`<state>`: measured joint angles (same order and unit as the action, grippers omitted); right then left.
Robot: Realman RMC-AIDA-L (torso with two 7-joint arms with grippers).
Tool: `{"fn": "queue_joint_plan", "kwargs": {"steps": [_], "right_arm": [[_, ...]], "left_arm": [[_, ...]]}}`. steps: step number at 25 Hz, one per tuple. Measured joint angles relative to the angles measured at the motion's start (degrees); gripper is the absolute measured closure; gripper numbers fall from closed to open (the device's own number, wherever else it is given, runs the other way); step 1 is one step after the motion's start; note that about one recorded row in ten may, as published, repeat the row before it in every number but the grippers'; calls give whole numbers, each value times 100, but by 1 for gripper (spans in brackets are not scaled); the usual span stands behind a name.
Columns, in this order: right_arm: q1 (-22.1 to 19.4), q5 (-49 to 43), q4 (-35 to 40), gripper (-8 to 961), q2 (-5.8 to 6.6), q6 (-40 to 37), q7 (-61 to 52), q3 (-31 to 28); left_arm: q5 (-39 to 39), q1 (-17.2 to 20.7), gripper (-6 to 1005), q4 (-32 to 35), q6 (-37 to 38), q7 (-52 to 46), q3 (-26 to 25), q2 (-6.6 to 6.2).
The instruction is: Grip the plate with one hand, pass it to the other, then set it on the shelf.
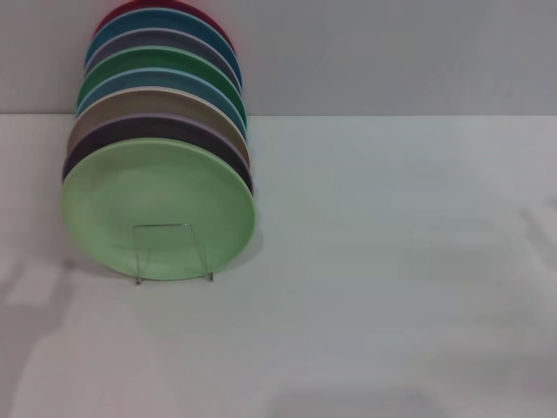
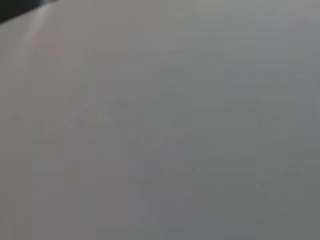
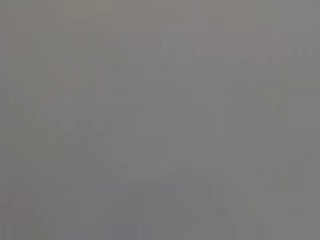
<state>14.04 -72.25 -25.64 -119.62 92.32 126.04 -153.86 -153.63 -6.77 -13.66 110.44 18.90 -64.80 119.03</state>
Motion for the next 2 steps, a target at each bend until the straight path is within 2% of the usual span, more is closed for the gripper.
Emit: {"fn": "queue_joint_plan", "kwargs": {"steps": [2], "right_arm": [[39,76,151,364,0,-102,199,-3]], "left_arm": [[312,-6,300,34,-207,-324,12,2]]}}
